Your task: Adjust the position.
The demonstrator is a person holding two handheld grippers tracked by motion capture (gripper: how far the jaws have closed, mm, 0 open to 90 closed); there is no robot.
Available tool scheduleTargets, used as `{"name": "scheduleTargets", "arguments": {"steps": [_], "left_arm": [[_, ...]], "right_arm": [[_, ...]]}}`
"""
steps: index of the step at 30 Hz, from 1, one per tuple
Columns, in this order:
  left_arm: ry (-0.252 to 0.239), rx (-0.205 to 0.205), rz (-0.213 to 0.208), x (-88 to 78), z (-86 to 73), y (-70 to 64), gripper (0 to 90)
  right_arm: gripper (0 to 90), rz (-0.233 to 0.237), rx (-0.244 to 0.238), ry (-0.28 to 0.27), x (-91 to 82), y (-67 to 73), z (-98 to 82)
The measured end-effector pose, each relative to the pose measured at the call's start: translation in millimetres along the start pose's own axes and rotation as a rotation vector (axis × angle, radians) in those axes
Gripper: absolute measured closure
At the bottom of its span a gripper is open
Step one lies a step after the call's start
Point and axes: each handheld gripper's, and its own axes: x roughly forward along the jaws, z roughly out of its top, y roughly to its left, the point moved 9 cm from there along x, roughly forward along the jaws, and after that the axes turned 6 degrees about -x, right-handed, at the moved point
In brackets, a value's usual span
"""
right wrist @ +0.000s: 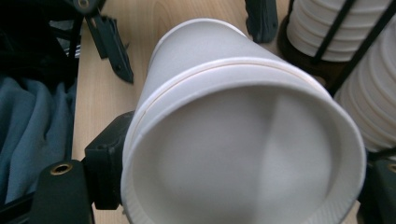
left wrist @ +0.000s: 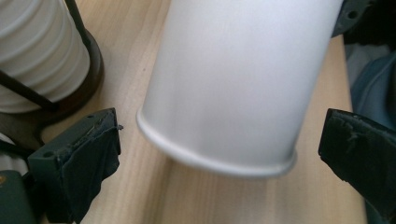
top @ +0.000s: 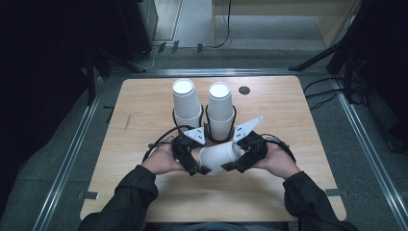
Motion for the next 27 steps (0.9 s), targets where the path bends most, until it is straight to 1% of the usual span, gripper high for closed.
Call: {"name": "scheduleTargets", "arguments": {"steps": [1,3,4,5,7,8,10,12,13,14,16,17,18,19,20,21,22,23,25,27], "left_arm": [[-0.010,0.008,0.019,-2.0,-0.1,2.4,0.0],[-0.022,-0.010,0.014,-4.4,0.1,4.2,0.0],[-0.040,-0.012,0.023,-6.5,0.7,5.6,0.0],[-0.051,-0.025,0.019,-7.3,1.0,5.9,0.0],[-0.066,-0.022,0.021,-9.6,0.5,7.6,0.0],[-0.072,-0.033,0.018,-9.8,0.3,7.5,0.0],[-0.082,-0.042,0.009,-10.4,-0.2,7.9,0.0],[-0.088,-0.048,0.012,-10.6,0.3,8.5,0.0],[-0.096,-0.054,0.016,-10.8,1.2,9.0,0.0],[-0.109,-0.053,0.027,-12.1,2.5,10.1,0.0],[-0.136,-0.055,0.021,-14.4,4.8,10.4,0.0],[-0.152,-0.058,0.018,-15.0,6.0,10.1,0.0],[-0.159,-0.064,0.013,-15.2,6.7,9.7,0.0],[-0.160,-0.061,0.017,-15.0,6.8,9.8,0.0],[-0.155,-0.065,0.010,-14.1,6.5,9.0,0.0],[-0.154,-0.065,0.010,-13.4,6.4,8.8,0.0],[-0.160,-0.062,0.012,-12.3,6.6,8.5,0.0],[-0.161,-0.066,0.004,-11.6,6.6,7.8,0.0],[-0.165,-0.064,0.008,-9.8,7.0,7.6,0.0],[-0.175,-0.058,-0.003,-7.6,8.7,5.0,0.0]], "right_arm": [[21.6,-0.009,0.002,-0.003,-0.9,-1.3,-0.9],[21.5,-0.010,0.014,-0.006,-2.5,-2.0,-2.7],[21.6,-0.011,0.017,-0.005,-3.4,-2.6,-3.7],[21.5,-0.015,0.026,-0.011,-4.6,-3.3,-4.3],[21.5,-0.019,0.040,-0.016,-6.6,-3.9,-4.9],[21.5,-0.018,0.044,-0.025,-8.1,-4.8,-4.8],[21.5,-0.029,0.059,-0.037,-11.0,-6.3,-4.7],[21.5,-0.039,0.067,-0.053,-13.9,-7.9,-5.1],[21.5,-0.035,0.072,-0.063,-15.3,-8.5,-5.2],[21.5,-0.037,0.076,-0.071,-16.8,-8.6,-5.0],[21.5,-0.042,0.081,-0.088,-20.1,-9.1,-4.0],[21.5,-0.043,0.084,-0.104,-22.8,-9.3,-2.5],[21.5,-0.040,0.088,-0.114,-24.2,-8.8,-1.4],[21.5,-0.045,0.090,-0.131,-26.5,-9.0,0.7],[21.5,-0.044,0.090,-0.136,-27.6,-8.7,1.3],[21.5,-0.052,0.082,-0.142,-29.0,-9.0,2.3],[21.5,-0.052,0.079,-0.143,-29.5,-8.8,2.7],[21.5,-0.054,0.076,-0.151,-30.6,-8.3,3.6],[21.6,-0.044,0.080,-0.176,-32.7,-8.0,6.8],[21.6,-0.038,0.085,-0.203,-34.6,-6.8,11.5]]}}
